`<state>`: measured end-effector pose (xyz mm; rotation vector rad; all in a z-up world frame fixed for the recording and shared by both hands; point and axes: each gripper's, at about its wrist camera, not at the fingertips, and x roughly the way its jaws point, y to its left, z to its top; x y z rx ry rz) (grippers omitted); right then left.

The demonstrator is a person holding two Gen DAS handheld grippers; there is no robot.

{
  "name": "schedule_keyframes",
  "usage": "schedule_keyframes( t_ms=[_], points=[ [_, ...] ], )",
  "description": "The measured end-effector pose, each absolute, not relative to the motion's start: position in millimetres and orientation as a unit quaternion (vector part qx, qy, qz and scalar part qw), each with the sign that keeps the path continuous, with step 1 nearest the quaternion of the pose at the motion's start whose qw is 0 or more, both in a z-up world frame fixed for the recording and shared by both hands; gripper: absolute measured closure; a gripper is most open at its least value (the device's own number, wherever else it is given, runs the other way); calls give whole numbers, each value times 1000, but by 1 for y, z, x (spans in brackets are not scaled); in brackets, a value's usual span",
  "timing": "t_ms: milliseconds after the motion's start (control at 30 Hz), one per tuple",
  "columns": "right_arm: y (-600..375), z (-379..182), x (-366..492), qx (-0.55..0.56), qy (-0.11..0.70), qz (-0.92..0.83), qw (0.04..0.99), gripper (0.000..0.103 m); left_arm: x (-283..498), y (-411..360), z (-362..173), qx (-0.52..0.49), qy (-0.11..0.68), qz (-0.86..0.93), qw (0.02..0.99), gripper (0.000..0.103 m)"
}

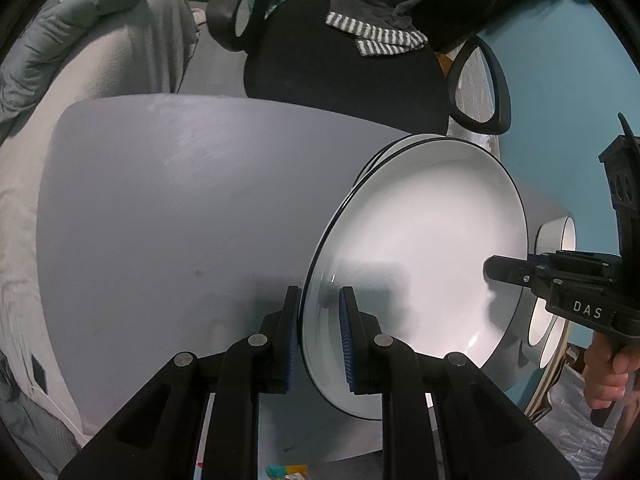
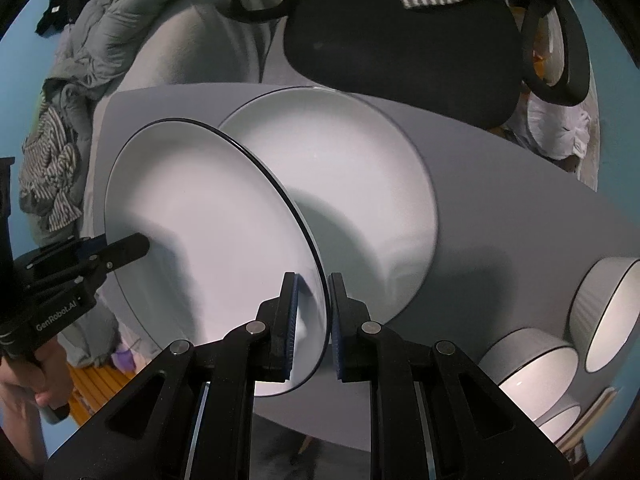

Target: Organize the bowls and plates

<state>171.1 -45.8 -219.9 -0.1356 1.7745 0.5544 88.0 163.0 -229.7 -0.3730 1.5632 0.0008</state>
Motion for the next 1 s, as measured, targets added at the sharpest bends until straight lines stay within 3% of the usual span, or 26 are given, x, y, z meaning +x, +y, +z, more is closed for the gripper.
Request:
schedule_keyframes(
  t_ms=[867,1000],
  points=[
    [-63,-250,207,-59,785,235,570,87,126,139,-257,-153,733,29,662,85],
    [-62,-254,210,-48,796,233,557,78,129,135,-259,-144,738,35,658,84]
  ],
)
